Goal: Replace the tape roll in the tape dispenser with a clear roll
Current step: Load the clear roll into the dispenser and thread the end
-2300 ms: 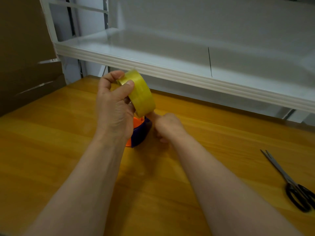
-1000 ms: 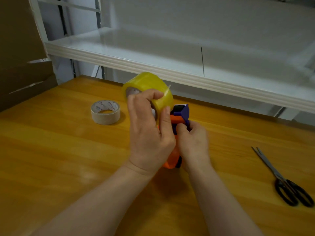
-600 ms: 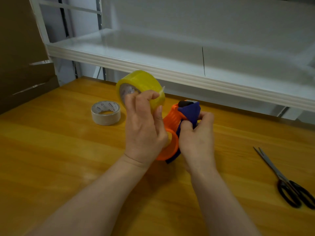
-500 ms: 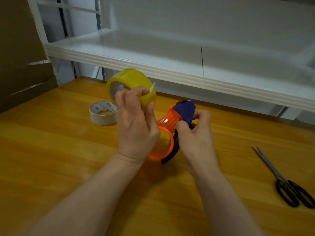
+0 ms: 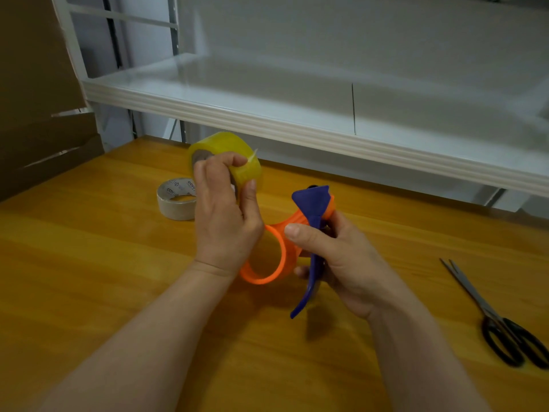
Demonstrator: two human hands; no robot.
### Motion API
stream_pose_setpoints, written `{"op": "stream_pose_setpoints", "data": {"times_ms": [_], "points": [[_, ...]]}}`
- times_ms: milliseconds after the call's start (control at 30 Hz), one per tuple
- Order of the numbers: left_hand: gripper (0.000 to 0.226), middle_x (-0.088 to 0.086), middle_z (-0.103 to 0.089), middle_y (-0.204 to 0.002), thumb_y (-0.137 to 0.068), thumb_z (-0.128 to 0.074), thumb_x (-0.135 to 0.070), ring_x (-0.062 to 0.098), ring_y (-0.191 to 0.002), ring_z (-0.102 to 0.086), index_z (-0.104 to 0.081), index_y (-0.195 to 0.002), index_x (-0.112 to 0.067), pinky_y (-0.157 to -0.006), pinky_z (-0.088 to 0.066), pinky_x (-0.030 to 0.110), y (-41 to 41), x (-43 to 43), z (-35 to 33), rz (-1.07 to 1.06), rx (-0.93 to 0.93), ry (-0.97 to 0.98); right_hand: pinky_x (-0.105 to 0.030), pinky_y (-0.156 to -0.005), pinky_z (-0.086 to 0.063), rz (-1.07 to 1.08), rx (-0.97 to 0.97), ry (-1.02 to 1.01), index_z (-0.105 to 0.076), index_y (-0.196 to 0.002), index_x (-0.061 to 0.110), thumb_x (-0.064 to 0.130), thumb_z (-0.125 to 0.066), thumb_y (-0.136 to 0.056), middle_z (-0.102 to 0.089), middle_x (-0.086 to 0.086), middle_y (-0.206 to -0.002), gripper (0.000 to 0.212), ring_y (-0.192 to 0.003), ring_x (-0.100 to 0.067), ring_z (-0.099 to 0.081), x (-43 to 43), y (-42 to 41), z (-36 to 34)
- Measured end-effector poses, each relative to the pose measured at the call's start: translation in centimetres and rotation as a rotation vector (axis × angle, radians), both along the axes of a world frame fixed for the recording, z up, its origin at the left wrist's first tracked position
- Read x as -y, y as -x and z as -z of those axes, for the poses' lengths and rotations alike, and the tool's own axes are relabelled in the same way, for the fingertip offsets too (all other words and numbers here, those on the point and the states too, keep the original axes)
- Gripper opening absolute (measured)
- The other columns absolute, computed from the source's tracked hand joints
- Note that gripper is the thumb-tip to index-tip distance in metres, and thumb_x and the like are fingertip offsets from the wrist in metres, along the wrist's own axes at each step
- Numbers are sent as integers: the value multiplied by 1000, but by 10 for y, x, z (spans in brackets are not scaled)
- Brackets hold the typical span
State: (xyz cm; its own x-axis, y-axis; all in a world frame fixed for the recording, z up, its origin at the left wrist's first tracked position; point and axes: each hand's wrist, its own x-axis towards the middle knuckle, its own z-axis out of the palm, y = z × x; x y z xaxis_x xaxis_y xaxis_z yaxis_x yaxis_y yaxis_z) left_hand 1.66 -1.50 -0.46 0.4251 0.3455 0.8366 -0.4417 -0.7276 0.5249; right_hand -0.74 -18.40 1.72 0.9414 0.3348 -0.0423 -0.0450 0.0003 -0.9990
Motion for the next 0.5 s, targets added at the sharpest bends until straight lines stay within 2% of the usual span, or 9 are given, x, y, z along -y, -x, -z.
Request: {"op": "stream_pose_setpoints", "data": {"times_ms": [200,400,500], "points": [[26,20,-52,-109,-89,-61,-3,16,-98,-45,-53,-114,2,-84,-35,10,-6,-3,5,14,-50,13,-38,-67,-61,-83,-104,-158,-65,-122,24,31,-89,-65,-62,5,-83,62,-64,-9,-65,1,-1,3],[26,19,-51,-111,-90,-61,-4,13,-99,-43,-52,-115,0,-83,-36,13,-7,-2,6,17,-61,17,-38,-66,-64,-120,-162,-209,-62,-124,20,26,-81,-73,-62,9,-63,54,-58,-9,-64,3,-1,3],[27,19,-51,-111,-91,-61,-5,11,-99,-42,-52,-115,0,-83,-36,11,-6,-1,7,21,-62,17,-45,-65,-64,-139,-173,-193,-64,-123,27,29,-85,-76,-63,3,-74,52,-66,-17,-67,4,-1,4]]}}
